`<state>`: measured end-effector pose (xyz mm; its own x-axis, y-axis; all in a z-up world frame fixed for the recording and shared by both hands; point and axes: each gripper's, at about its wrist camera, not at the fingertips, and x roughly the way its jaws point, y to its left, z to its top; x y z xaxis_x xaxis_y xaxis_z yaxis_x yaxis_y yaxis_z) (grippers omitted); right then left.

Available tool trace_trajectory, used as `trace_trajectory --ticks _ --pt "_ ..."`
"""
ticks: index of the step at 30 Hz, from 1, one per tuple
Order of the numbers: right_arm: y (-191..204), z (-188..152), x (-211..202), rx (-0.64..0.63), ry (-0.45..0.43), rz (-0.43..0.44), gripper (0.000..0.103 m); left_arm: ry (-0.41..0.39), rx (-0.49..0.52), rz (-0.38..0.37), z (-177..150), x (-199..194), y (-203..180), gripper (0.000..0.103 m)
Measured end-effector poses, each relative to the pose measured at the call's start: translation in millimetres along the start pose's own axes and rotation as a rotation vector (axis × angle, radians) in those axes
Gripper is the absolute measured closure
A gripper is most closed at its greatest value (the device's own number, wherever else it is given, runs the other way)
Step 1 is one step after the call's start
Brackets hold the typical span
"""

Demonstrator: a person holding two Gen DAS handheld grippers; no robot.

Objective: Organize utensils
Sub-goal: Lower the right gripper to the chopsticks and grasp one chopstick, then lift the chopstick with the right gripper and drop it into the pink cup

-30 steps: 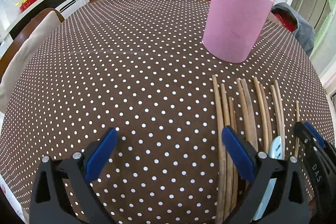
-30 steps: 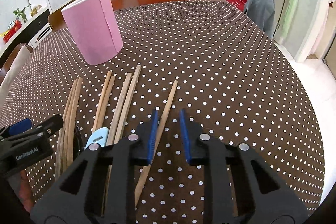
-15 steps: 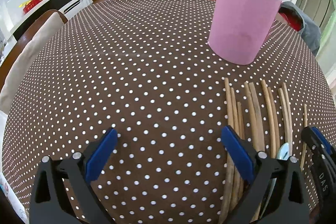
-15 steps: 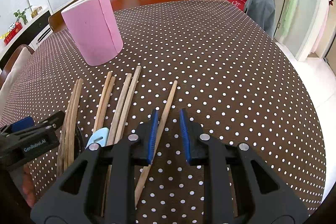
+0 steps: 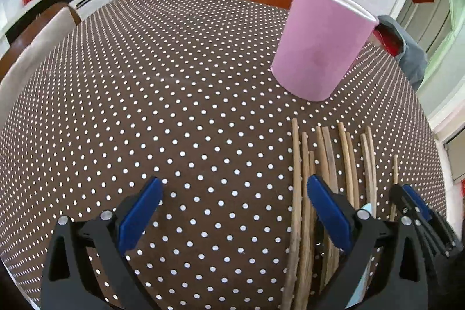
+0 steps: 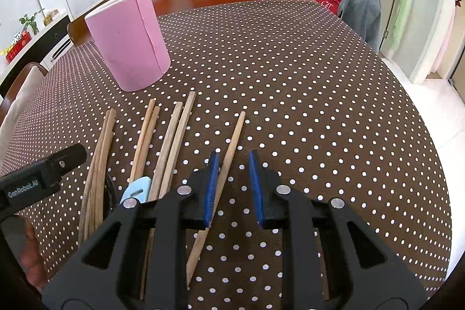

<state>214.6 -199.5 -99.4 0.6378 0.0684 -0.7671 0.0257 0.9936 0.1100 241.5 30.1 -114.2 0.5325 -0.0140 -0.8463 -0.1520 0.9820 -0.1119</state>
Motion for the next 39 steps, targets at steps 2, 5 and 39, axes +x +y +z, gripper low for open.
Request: trace_trajectory --ticks 2,5,39 --pt "1.3 -0.2 0.3 0.000 0.000 0.000 0.081 0.018 0.027 0.006 -1.4 4.4 -5.6 0.005" --pt "0.8 -0.2 0.2 0.001 0.000 0.001 0.081 0.005 0.048 0.041 -1.9 6.7 -11.3 0.005" --pt "-16.5 8.2 -14.8 0.101 -0.041 0.079 0.097 -0.169 0.010 -0.153 13.7 -20.7 5.8 0.098"
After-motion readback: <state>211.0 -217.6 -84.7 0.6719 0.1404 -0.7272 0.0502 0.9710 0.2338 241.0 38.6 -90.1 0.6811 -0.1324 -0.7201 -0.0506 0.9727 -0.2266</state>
